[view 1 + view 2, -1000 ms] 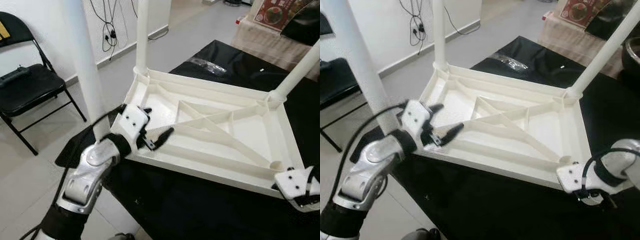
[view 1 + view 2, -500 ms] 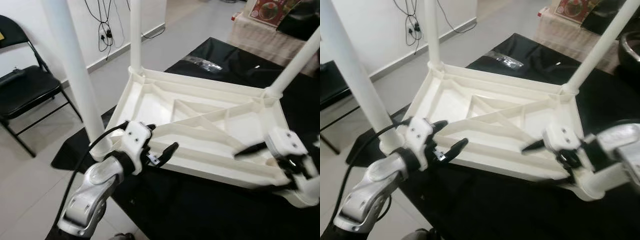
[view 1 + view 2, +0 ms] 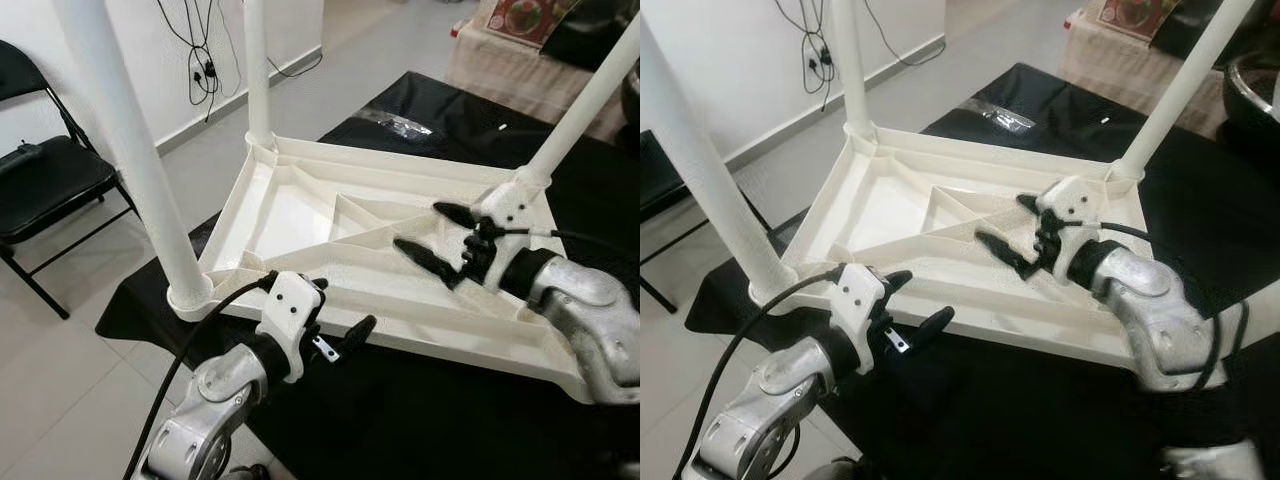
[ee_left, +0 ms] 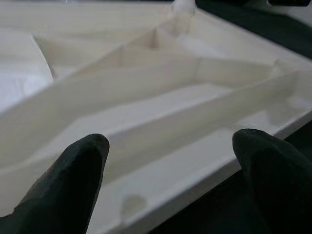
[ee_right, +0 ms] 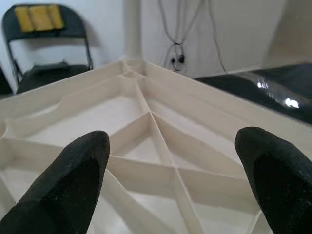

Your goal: Building children table

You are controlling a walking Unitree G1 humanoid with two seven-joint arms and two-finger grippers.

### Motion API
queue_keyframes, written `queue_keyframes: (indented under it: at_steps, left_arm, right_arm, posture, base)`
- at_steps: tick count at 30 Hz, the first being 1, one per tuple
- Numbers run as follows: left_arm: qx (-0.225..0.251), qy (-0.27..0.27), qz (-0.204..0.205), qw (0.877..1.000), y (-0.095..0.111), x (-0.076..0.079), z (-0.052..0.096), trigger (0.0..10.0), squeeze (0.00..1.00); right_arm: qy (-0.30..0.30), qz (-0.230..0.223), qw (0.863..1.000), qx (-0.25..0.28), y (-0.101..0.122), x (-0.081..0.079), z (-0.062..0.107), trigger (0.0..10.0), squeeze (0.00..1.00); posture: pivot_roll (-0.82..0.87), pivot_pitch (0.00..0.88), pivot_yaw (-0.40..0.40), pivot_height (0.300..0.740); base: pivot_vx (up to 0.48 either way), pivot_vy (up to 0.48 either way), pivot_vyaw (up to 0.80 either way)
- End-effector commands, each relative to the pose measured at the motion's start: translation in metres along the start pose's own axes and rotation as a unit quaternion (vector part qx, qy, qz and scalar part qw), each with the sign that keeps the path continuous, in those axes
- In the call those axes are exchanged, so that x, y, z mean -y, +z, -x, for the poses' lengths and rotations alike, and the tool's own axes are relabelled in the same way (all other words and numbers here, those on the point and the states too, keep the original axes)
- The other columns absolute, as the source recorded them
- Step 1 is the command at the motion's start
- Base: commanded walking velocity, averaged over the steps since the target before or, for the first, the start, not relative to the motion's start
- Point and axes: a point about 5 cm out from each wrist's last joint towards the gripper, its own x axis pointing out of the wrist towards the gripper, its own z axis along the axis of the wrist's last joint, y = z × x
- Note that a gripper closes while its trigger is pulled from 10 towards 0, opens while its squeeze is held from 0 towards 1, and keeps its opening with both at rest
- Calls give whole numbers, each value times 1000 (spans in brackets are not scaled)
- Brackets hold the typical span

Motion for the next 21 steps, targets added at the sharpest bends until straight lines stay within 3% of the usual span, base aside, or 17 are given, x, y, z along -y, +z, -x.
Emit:
queue_keyframes:
  at_steps: [1,5,11,21]
  left_arm:
    - [-12,11,-4,1000,-3,1,3,10000,0]
    - [-22,38,-22,999,-5,-5,7,10000,0]
    - [-22,58,-37,997,-3,-10,10,10000,0]
    - [-4,57,-42,997,3,-11,3,10000,0]
  right_arm:
    - [-23,-21,999,-19,-8,0,4,10000,0]
    - [-48,-64,997,-14,-18,-12,3,10000,0]
    - [-51,-62,997,-21,-18,-29,-2,10000,0]
    - [-59,-55,996,-25,-21,-38,-4,10000,0]
  posture:
    - [4,166,-23,740]
    - [12,164,-17,740]
    - [19,159,-17,740]
    - [24,155,-13,740]
  base:
    - [0,0,0]
    - [0,0,0]
    - [-224,0,0]
    - [-288,0,0]
